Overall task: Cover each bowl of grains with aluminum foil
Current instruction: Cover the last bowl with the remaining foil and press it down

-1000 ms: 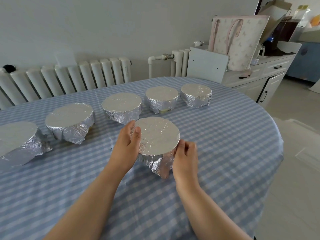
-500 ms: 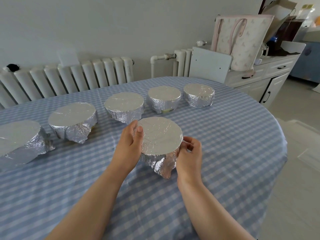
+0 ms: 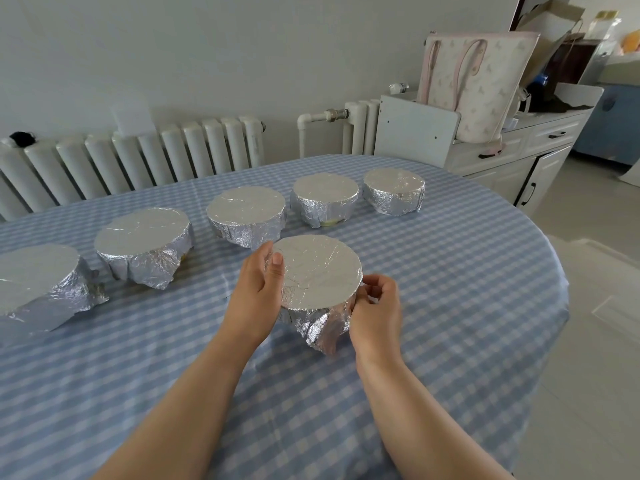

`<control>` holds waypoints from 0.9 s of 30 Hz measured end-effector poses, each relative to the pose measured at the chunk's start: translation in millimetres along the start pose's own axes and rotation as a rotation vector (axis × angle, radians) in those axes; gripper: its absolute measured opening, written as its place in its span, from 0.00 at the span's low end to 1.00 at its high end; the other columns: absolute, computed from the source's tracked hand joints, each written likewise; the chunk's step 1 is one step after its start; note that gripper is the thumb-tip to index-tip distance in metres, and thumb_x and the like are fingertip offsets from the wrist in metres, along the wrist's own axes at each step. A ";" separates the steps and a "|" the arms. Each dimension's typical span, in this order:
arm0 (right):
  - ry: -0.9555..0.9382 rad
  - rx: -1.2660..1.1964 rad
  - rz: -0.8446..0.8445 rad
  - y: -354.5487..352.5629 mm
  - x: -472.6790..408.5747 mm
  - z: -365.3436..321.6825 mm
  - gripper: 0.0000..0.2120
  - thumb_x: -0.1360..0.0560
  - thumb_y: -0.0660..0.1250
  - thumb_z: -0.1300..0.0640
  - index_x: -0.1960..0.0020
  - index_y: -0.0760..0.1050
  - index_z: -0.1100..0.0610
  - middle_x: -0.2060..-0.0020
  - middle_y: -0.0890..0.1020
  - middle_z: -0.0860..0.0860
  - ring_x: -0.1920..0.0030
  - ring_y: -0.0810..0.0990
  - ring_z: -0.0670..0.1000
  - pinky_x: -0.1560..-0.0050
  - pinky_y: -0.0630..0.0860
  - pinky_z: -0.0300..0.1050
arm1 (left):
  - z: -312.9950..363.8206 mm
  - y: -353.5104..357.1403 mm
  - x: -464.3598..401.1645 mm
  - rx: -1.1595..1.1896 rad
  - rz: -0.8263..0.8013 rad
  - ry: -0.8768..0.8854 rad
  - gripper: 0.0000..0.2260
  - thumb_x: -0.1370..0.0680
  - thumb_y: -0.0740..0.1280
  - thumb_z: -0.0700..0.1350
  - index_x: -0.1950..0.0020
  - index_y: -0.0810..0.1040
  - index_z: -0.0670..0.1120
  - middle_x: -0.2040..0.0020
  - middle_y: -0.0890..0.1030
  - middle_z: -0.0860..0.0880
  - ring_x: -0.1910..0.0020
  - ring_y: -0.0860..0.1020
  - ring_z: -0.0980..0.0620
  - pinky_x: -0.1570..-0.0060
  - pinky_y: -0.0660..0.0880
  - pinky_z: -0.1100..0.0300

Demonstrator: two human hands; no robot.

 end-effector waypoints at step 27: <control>0.019 -0.004 -0.041 -15.1 20.5 -5.9 0.08 0.18 0.56 0.51 0.49 0.71 0.52 0.57 0.79 0.46 0.61 0.78 0.36 0.58 0.75 0.34 | 12.0 26.4 22.6 -0.053 0.179 -0.011 0.29 0.20 0.52 0.61 0.22 0.59 0.47 0.24 0.60 0.50 0.27 0.64 0.51 0.33 0.60 0.60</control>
Point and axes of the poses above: each hand's wrist, its own x-axis away from the middle knuckle, its own y-axis out of the palm, z = x × y, the point moved 1 cm from there along -x, towards the middle knuckle
